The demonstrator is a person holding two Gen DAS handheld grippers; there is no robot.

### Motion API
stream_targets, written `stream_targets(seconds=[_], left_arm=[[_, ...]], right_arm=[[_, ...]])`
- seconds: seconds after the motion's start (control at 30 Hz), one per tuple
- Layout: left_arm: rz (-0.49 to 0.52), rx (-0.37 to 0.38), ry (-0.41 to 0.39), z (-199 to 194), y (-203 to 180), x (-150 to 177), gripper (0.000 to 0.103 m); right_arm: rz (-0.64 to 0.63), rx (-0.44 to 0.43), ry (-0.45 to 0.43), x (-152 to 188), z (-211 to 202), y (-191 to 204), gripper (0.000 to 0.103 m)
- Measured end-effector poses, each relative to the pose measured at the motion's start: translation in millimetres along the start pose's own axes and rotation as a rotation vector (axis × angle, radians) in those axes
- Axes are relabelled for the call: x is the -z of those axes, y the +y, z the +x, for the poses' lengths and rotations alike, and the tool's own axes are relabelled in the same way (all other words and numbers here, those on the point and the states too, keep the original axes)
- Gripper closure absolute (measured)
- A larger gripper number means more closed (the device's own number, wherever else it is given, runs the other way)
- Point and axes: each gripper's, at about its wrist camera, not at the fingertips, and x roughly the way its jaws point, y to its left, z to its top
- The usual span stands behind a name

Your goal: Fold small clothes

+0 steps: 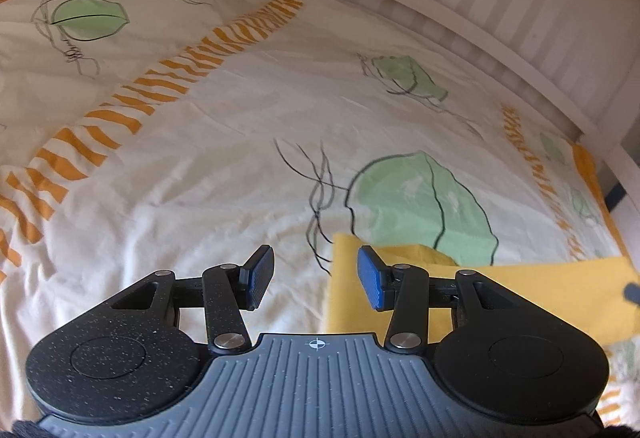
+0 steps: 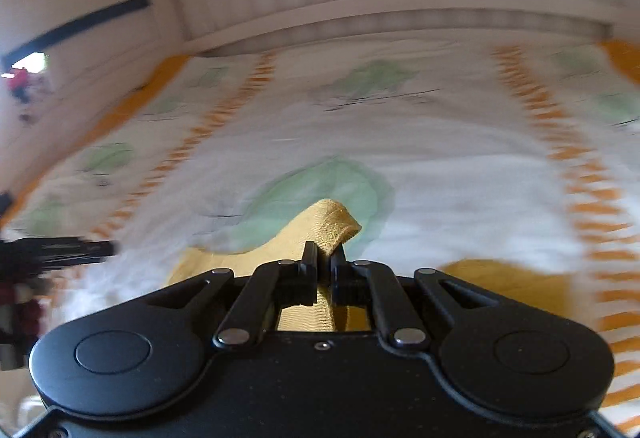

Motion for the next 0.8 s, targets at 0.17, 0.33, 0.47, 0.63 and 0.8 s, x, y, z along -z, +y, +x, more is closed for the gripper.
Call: stream_targets(seconds=[0.17,0.33,0.47,0.63,0.8], left_arm=[[0.052,0.01,0.029,7,-13,10,0.058],[0.103,0.014,0.061,15,-27,21,0.058],[0.153,0.022,0.082,23,-40,31,0.058],[0.225,0.028,0.111,34,-55,49,0.058],[0.256,0.033,0.126,44,-62,62,0.058]], right_arm=[[0.046,0.13,0.067,10,2,-53,0.091],[0.085,0.19,0.129,32,18,-83,0.091],[0.088,0.218,0.147,47,23,-96,0.091],[0.106,0.228,0.154,56,29,-109,0.091],[0.108,0.214,0.155,67,32,-116,0.091]])
